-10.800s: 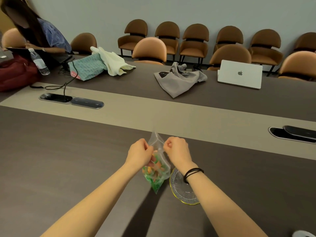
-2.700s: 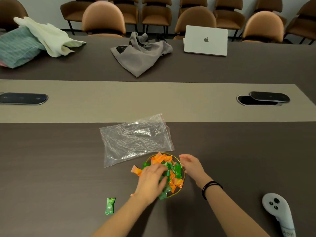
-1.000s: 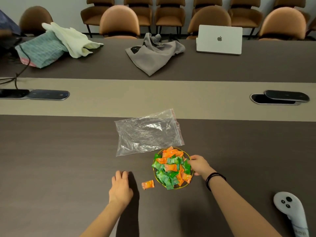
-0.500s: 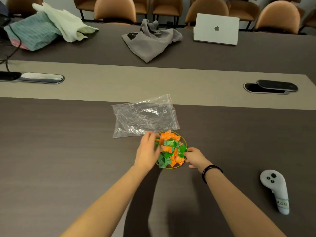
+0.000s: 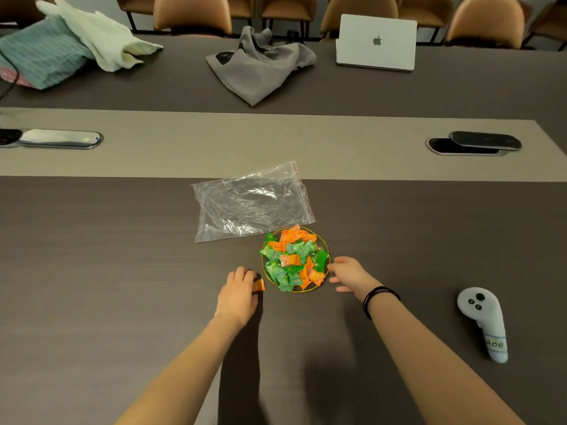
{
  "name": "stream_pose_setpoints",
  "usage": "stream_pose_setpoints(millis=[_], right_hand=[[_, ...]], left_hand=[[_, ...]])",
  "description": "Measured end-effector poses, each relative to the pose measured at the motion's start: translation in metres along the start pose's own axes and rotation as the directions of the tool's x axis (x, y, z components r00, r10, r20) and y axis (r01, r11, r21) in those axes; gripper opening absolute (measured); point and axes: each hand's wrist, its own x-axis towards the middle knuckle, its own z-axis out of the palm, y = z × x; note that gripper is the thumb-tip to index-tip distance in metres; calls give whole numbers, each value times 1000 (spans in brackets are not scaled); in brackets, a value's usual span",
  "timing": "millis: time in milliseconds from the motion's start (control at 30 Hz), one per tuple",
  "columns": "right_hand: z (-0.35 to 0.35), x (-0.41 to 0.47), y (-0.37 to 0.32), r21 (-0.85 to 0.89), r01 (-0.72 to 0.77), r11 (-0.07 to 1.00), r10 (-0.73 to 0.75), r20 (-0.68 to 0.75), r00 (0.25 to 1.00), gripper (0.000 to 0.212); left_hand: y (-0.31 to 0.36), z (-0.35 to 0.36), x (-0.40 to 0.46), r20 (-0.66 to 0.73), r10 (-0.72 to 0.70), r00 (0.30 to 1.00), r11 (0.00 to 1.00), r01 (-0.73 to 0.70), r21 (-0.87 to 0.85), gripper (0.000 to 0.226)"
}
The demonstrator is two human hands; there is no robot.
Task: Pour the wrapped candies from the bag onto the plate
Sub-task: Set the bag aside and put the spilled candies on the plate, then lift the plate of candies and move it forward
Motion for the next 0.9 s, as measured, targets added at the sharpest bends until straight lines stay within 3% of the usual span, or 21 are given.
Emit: stream_pose_setpoints(millis=[200,300,367,433,567,700,800,900], right_hand=[[-4,-2,4,15,-9,1000,8,35,999,54],[-7,-1,5,35,3,999,-4,36,999,54],[-9,0,5,49,6,999,-8,30,1000,53],[-9,1,5,65,5,998,-7,26,1000,52],[-4,1,10,53,16,998,-18,30,999,51],[0,2,19,73,5,997,-10,59,998,49],[-3,6,20,143,-6,990,-3,66,998,47],[-4,12,20,213,3,977,-13,48,999,43]], left_hand=[[-4,1,9,-54,21,998,998,-18,54,26],[-5,-13,8,-207,-140,968,978,102,-184,21],[4,-26,13,-314,-139,939,955,43,-295,18],[20,-35,23,-349,-21,937,955,-83,-283,19],[58,-37,41,-230,152,961,955,-202,-215,29],[67,-33,48,-149,186,971,968,-207,-139,46],[47,-32,48,-256,29,966,966,-93,-243,37],[26,-33,51,-131,-221,966,881,140,-452,41]])
